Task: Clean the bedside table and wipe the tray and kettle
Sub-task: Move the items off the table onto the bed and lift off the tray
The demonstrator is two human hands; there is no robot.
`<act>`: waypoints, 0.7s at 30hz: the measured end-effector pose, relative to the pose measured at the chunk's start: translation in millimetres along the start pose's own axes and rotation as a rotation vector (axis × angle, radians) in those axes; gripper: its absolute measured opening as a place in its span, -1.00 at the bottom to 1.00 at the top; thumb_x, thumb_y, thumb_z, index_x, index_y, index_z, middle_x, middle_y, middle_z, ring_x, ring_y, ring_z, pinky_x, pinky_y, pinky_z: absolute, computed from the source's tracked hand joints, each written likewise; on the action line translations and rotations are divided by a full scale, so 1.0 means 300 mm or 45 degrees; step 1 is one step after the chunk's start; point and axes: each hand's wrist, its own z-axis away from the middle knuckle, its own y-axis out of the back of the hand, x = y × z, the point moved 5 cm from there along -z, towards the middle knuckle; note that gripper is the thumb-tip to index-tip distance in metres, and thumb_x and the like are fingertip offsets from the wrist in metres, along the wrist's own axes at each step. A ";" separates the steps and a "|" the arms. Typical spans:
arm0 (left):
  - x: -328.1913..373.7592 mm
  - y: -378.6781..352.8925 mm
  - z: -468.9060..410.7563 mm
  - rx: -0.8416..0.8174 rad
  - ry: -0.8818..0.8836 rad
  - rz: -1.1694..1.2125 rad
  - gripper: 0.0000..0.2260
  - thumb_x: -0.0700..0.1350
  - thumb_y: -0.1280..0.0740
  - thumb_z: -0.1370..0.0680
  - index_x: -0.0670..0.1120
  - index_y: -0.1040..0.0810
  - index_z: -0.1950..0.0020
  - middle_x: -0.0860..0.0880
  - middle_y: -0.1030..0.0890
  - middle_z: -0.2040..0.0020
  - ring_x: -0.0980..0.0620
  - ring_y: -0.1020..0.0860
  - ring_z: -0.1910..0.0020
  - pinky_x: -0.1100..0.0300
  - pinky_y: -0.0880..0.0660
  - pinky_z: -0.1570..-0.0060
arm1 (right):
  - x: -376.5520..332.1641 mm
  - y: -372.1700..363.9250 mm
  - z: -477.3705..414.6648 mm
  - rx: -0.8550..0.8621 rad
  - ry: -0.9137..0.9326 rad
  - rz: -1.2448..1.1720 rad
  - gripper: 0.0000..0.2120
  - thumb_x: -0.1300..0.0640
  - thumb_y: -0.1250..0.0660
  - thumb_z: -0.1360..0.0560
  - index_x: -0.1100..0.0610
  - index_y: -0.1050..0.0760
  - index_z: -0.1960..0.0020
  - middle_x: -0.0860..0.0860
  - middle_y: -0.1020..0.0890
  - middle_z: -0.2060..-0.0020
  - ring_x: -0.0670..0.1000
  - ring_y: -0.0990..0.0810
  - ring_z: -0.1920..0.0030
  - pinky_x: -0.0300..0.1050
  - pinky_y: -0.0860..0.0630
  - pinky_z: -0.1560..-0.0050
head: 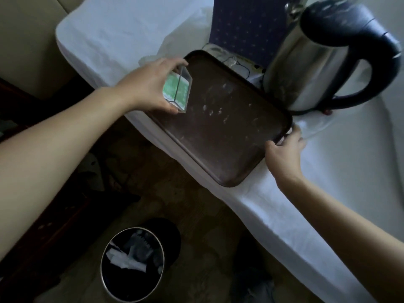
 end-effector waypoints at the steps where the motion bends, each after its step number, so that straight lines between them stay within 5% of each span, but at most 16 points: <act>1: -0.010 0.002 -0.033 -0.018 -0.031 -0.023 -0.12 -0.08 -0.61 -0.22 -0.02 -0.24 -0.44 -0.14 -0.38 -0.35 -0.15 -0.40 -0.29 0.01 -0.37 -0.22 | -0.023 0.010 0.002 0.021 0.106 0.120 -0.39 0.29 -0.18 -0.47 0.14 -0.08 -0.47 0.16 -0.22 -0.28 0.14 -0.29 -0.26 -0.14 -0.23 -0.31; 5: -0.049 -0.012 -0.130 -0.138 -0.103 -0.142 -0.10 -0.13 -0.62 -0.19 0.00 -0.24 -0.43 -0.16 -0.30 -0.38 -0.19 -0.34 -0.33 -0.07 -0.37 -0.28 | -0.108 -0.007 0.012 0.007 0.521 0.497 -0.42 0.23 -0.24 -0.46 0.12 -0.19 -0.45 0.20 -0.25 -0.32 0.20 -0.20 -0.32 -0.06 -0.16 -0.34; 12: -0.095 -0.037 -0.170 -0.213 -0.121 -0.228 -0.10 -0.23 -0.57 -0.27 0.17 -0.20 -0.48 -0.06 -0.05 -0.54 -0.12 -0.02 -0.49 -0.13 -0.16 -0.40 | -0.084 -0.082 -0.024 -0.232 0.748 0.943 -0.54 0.14 -0.26 -0.50 0.10 -0.32 -0.39 0.18 -0.32 -0.31 0.26 -0.25 -0.28 0.10 -0.22 -0.30; 16: -0.084 -0.016 -0.116 -0.112 -0.116 -0.209 -0.17 -0.20 -0.52 -0.35 0.10 -0.19 -0.50 -0.07 -0.11 -0.54 -0.13 -0.05 -0.49 -0.15 -0.23 -0.35 | -0.076 -0.077 -0.019 -0.236 0.814 1.005 -0.58 0.17 -0.28 -0.48 0.15 -0.40 -0.33 0.21 -0.40 -0.25 0.30 -0.33 -0.21 0.13 -0.29 -0.22; 21: -0.025 0.018 0.067 0.060 -0.156 -0.088 -0.59 -0.15 -0.34 -0.51 -0.05 -0.42 -0.36 -0.11 -0.38 -0.39 -0.10 -0.26 -0.40 -0.11 -0.35 -0.27 | -0.138 -0.118 0.063 -0.240 0.930 1.026 -0.63 0.19 -0.24 -0.51 0.15 -0.40 -0.32 0.21 -0.41 -0.23 0.29 -0.33 -0.21 0.15 -0.36 -0.15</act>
